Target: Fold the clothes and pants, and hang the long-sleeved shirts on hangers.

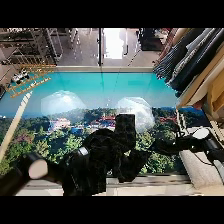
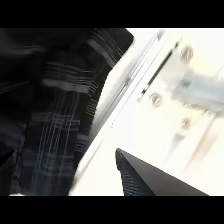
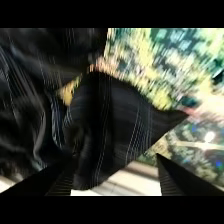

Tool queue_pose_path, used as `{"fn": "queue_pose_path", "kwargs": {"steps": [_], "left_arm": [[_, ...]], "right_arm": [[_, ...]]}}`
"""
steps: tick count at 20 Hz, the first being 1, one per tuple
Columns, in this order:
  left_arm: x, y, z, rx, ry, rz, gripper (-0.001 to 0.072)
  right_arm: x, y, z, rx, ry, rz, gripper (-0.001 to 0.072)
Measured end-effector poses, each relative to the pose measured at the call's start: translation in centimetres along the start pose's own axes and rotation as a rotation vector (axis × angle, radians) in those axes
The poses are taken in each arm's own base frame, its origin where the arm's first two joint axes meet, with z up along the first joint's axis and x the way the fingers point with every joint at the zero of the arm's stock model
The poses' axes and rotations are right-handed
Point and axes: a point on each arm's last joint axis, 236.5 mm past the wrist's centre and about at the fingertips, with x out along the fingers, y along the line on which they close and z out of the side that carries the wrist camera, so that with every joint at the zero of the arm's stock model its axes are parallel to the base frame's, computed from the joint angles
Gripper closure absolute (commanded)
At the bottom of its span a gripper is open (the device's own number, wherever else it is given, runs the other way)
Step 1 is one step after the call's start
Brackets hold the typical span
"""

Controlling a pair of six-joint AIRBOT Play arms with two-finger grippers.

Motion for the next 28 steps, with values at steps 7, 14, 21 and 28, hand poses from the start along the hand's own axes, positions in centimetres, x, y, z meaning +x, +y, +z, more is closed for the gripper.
{"fn": "queue_pose_path", "kwargs": {"steps": [7,14,21,28], "left_arm": [[4.8,0.2,0.0,0.262,0.087,0.178,-0.0002],[8.0,2.2,-0.2,0.103,0.144,0.263,0.0220],[7.6,3.3,0.9,0.075,0.095,0.313,0.0691],[-3.9,10.4,3.2,-0.084,-0.227,0.510,0.0693]], "right_arm": [[1.4,-0.9,-2.1,-0.016,0.075,0.010,0.0068],[2.7,-1.5,-2.3,0.028,0.119,0.035,0.0076],[4.9,-1.6,-1.2,0.073,0.115,0.060,0.0566],[6.2,-0.2,2.1,-0.007,0.003,0.001,0.0698]]}}
